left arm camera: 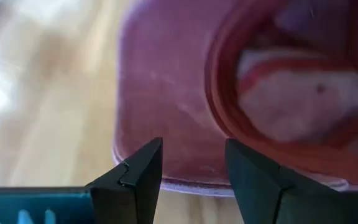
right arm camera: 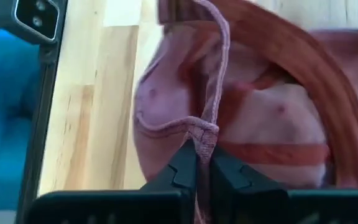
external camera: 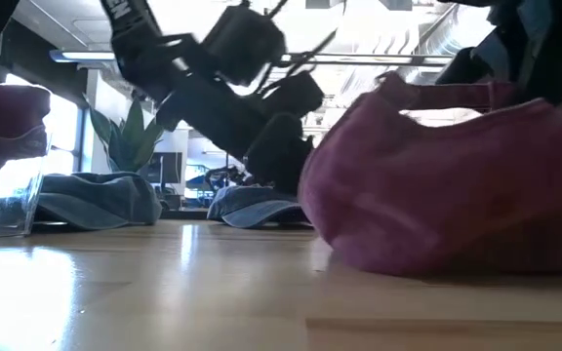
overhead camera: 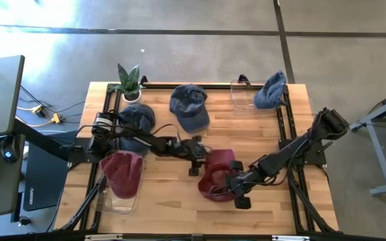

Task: Pick & Place hat
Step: Put the red cap into the bottom transparent bin

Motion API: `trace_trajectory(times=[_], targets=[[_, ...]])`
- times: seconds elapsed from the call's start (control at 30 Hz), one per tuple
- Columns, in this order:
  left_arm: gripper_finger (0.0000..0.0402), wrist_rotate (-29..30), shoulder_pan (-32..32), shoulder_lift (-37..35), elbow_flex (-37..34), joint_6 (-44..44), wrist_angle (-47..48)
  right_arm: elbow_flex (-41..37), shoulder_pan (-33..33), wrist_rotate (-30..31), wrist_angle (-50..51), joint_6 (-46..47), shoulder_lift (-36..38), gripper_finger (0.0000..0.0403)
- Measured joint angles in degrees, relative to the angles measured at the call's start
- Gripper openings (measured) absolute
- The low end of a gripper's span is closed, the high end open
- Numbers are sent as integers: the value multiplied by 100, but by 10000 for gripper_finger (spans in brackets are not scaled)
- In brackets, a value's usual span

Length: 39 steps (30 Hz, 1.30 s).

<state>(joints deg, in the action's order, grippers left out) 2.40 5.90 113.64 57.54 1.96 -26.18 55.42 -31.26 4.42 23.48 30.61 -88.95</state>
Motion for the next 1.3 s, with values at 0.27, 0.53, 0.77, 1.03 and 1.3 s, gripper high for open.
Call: trace_trajectory(times=[0.27, 0.53, 0.77, 1.03, 1.3], targets=[[170, 372, 396, 5, 558, 281, 1529, 0, 36, 968, 1009, 1818, 466, 10], [170, 1061, 1031, -384, 739, 595, 1690, 0, 410, 1527, 2521, 3094, 409, 13], [170, 1758, 1309, -703, 1022, 527, 2128, 0, 688, 1655, 2451, 2590, 147, 26], [170, 1634, 1284, -698, 1027, 380, 2199, 0, 887, 1999, 2497, 2196, 352, 127], [170, 1483, 1287, -688, 1025, 553, 2198, 0, 666, 1910, 2648, 2039, 1127, 160]])
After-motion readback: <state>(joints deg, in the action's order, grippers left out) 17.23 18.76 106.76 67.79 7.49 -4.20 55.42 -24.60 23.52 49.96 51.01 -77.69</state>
